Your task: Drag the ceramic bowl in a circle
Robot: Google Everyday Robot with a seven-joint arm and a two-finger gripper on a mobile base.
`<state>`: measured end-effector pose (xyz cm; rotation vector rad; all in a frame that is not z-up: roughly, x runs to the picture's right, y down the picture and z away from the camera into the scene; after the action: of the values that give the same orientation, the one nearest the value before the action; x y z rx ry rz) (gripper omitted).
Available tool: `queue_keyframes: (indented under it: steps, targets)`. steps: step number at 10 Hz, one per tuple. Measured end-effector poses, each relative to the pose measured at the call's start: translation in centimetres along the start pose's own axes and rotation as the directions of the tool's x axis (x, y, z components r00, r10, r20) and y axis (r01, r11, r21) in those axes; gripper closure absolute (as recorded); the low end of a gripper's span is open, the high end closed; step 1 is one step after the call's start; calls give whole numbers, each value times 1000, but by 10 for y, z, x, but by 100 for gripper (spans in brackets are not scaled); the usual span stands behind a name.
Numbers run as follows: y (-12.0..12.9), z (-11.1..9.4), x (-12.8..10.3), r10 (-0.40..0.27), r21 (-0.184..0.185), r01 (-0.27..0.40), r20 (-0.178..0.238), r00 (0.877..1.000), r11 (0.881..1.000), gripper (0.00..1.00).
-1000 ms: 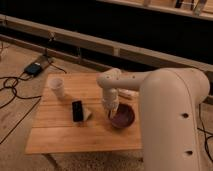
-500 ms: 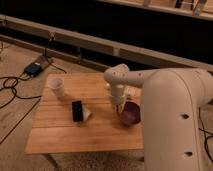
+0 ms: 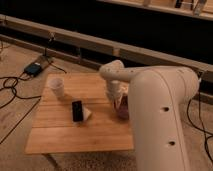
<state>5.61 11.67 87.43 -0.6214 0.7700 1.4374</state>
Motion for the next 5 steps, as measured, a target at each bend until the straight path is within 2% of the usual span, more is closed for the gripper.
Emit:
queue_keyframes:
  steps: [3,5]
  targets:
    - [39,-2,-7,-86,-18,86,5,996,996,100]
    - [73,-8,0,-168,-35,168,2,986,985,100]
